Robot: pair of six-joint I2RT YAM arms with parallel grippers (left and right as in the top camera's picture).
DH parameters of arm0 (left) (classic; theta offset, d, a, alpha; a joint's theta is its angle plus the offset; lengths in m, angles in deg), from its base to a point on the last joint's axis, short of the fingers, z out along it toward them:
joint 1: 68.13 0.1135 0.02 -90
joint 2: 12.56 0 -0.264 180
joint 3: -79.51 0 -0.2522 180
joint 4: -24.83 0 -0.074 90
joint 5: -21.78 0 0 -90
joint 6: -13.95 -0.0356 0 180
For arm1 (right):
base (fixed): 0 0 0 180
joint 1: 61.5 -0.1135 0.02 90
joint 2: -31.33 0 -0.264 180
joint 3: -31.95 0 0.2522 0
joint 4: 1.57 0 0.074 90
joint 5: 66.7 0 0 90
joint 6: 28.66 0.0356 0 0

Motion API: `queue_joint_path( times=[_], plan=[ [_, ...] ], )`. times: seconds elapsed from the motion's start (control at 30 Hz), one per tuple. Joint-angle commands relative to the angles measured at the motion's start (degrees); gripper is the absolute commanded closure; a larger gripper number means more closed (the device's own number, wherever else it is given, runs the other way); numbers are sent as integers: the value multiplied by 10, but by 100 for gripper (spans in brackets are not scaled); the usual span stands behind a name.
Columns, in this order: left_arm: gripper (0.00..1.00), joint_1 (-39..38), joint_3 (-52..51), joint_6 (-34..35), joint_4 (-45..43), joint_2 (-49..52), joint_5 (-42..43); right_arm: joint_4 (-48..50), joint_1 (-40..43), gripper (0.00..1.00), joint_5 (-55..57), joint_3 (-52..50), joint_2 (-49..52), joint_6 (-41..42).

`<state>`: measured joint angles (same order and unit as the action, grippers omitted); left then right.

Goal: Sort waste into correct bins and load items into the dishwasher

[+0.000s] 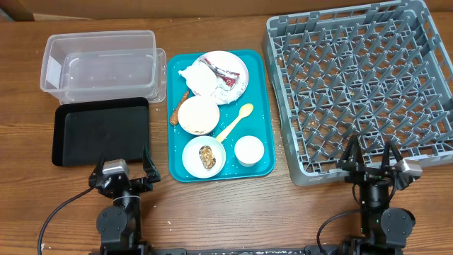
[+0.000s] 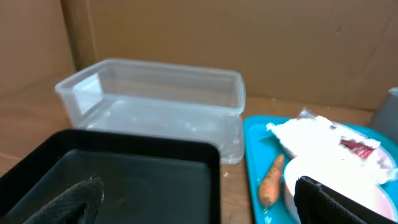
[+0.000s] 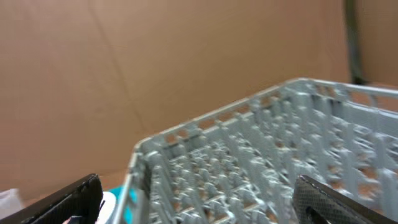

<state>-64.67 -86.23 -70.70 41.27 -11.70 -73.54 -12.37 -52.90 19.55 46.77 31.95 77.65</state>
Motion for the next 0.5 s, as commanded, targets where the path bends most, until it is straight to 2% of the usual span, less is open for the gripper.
queue_joint_path(
  times=[0.0,0.1,0.27,0.3,0.43,0.47],
  plan=[
    [0,-2,-2,-11,-35,-6,79,2,1,0,-46,36,-5,0],
    [0,-2,6,-10,-53,-5,136,-31,1,0,-52,99,3,-5],
    [0,-2,78,-2,-19,27,166,-96,1,0,-83,227,65,-45],
    [0,-2,123,-3,6,60,170,-125,1,0,-98,283,107,-46],
    [0,-2,220,-27,49,161,192,-202,1,0,-136,402,209,-46],
    [0,-2,273,-33,70,226,210,-243,1,0,-155,458,258,-46]
  ],
)
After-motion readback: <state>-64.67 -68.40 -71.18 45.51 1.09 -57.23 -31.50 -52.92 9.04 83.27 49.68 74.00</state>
